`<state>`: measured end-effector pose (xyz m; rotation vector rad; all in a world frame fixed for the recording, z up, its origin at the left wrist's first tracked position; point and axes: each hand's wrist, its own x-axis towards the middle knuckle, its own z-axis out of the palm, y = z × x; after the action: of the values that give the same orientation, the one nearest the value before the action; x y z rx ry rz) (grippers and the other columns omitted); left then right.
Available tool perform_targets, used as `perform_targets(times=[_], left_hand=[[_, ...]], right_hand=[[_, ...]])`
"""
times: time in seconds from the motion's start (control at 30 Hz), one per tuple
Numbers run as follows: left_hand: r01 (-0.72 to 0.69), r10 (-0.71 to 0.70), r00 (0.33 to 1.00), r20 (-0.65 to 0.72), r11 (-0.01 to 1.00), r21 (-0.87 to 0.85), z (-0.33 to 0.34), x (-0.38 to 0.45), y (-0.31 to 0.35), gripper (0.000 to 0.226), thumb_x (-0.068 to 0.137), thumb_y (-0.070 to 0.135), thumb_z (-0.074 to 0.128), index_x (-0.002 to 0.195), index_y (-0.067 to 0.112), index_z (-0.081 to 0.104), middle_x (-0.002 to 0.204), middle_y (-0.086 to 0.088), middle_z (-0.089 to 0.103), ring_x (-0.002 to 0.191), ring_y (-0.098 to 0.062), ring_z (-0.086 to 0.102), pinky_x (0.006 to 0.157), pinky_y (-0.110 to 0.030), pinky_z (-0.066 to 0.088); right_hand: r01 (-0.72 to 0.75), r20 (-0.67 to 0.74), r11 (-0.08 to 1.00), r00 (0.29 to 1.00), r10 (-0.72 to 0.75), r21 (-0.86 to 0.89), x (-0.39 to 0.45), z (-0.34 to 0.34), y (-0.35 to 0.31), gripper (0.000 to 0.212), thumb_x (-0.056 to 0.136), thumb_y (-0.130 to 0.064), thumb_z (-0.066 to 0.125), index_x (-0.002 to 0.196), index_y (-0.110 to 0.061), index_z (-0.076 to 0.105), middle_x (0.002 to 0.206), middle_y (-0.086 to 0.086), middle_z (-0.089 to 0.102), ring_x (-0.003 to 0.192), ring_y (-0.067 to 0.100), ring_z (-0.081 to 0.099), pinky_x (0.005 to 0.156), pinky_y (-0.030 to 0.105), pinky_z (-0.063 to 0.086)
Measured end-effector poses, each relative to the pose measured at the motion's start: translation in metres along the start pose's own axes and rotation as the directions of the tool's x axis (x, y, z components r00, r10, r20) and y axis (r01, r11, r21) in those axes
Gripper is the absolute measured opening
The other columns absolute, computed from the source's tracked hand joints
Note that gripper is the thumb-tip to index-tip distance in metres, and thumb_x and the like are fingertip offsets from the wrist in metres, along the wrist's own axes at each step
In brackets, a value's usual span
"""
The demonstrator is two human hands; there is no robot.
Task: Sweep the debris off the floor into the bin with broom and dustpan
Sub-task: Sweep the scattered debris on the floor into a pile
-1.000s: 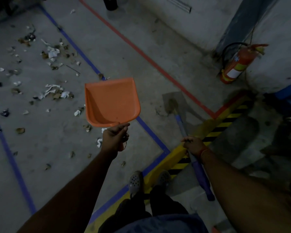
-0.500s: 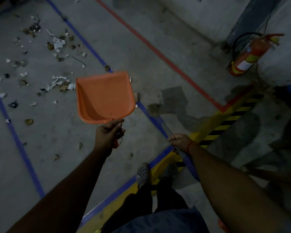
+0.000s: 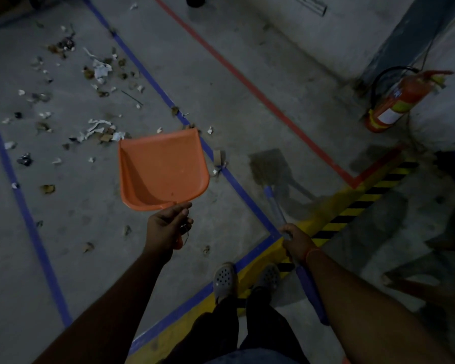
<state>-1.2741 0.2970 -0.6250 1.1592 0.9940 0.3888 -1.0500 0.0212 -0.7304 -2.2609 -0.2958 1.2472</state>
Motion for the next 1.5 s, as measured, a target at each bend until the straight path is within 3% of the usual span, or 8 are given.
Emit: perform_targets(times=[0.17, 0.33, 0.5, 0.7, 0.83, 0.97, 1.3, 1.5], left_hand=[[-0.019, 0.020, 0.999, -0.031, 0.999, 0.036, -0.012, 0.002, -0.001, 0.021, 0.095, 0.008, 0.062, 0.113, 0.002, 0.072, 0.077, -0.013, 0.069, 0.071, -0.020, 0.064, 0.061, -0.024, 0.051], [-0.030, 0.030, 0.997, -0.077, 1.000, 0.002, -0.026, -0.001, 0.001, 0.019, 0.095, 0.006, 0.061, 0.110, 0.005, 0.073, 0.072, -0.013, 0.067, 0.064, -0.017, 0.062, 0.058, -0.022, 0.050], [-0.033, 0.033, 0.989, -0.144, 0.999, 0.002, -0.044, -0.002, 0.003, 0.018, 0.095, 0.008, 0.062, 0.106, 0.011, 0.075, 0.073, -0.013, 0.068, 0.068, -0.019, 0.063, 0.060, -0.023, 0.051], [-0.033, 0.029, 0.980, -0.198, 0.999, -0.016, -0.057, -0.004, 0.009, 0.018, 0.096, 0.007, 0.062, 0.107, 0.009, 0.075, 0.074, -0.012, 0.069, 0.066, -0.019, 0.063, 0.060, -0.024, 0.051], [-0.030, 0.023, 0.977, -0.214, 0.999, -0.028, -0.057, -0.004, 0.010, 0.018, 0.096, 0.006, 0.060, 0.106, 0.009, 0.075, 0.074, -0.010, 0.069, 0.066, -0.019, 0.062, 0.058, -0.022, 0.052], [-0.033, 0.024, 0.979, -0.205, 0.999, -0.041, -0.055, -0.003, 0.009, 0.018, 0.096, 0.005, 0.060, 0.104, 0.010, 0.075, 0.074, -0.012, 0.068, 0.071, -0.023, 0.063, 0.060, -0.024, 0.052], [-0.036, 0.020, 0.973, -0.231, 0.997, -0.063, -0.072, 0.023, 0.019, 0.021, 0.095, 0.003, 0.060, 0.101, 0.014, 0.078, 0.072, -0.008, 0.070, 0.066, -0.017, 0.064, 0.061, -0.024, 0.053], [-0.033, 0.013, 0.965, -0.262, 0.997, -0.075, -0.067, 0.067, 0.030, 0.018, 0.095, 0.003, 0.060, 0.109, 0.003, 0.072, 0.071, -0.007, 0.070, 0.063, -0.014, 0.064, 0.060, -0.022, 0.052]], right_hand=[[-0.068, 0.047, 0.998, 0.997, 0.068, 0.005, 0.013, 0.012, -0.021, 0.027, 0.093, -0.009, 0.052, 0.114, -0.026, 0.050, 0.084, 0.008, 0.057, 0.059, 0.025, 0.054, 0.053, 0.031, 0.047], [0.010, 0.207, 0.989, 0.978, 0.020, -0.147, 0.044, 0.033, -0.062, 0.040, 0.093, -0.008, 0.053, 0.130, -0.022, 0.053, 0.122, 0.012, 0.057, 0.067, 0.019, 0.054, 0.059, 0.025, 0.045], [0.119, 0.314, 0.987, 0.946, -0.079, -0.111, 0.056, 0.057, -0.104, 0.041, 0.090, 0.001, 0.050, 0.118, -0.028, 0.058, 0.101, 0.009, 0.060, 0.058, 0.022, 0.056, 0.053, 0.031, 0.050], [0.195, 0.257, 0.973, 0.953, -0.158, -0.127, 0.047, 0.049, -0.101, 0.041, 0.090, 0.004, 0.050, 0.118, -0.024, 0.059, 0.104, 0.014, 0.059, 0.061, 0.024, 0.057, 0.054, 0.031, 0.051], [0.133, 0.153, 0.983, 0.982, -0.113, -0.130, 0.050, 0.026, -0.091, 0.040, 0.089, 0.005, 0.048, 0.116, -0.022, 0.059, 0.094, 0.017, 0.058, 0.053, 0.022, 0.052, 0.045, 0.025, 0.046], [0.052, 0.093, 0.991, 0.995, -0.041, -0.121, 0.060, 0.020, -0.094, 0.036, 0.089, 0.005, 0.051, 0.118, -0.015, 0.058, 0.102, 0.016, 0.057, 0.057, 0.023, 0.056, 0.041, 0.022, 0.046], [0.102, 0.317, 0.972, 0.948, -0.030, -0.214, 0.084, 0.062, -0.152, 0.041, 0.088, 0.005, 0.048, 0.116, -0.024, 0.058, 0.093, 0.012, 0.057, 0.059, 0.023, 0.055, 0.043, 0.025, 0.044], [0.203, 0.190, 0.950, 0.969, -0.159, -0.240, 0.111, 0.021, -0.178, 0.042, 0.083, 0.007, 0.051, 0.104, -0.028, 0.061, 0.084, 0.013, 0.060, 0.048, 0.020, 0.052, 0.043, 0.024, 0.047]])
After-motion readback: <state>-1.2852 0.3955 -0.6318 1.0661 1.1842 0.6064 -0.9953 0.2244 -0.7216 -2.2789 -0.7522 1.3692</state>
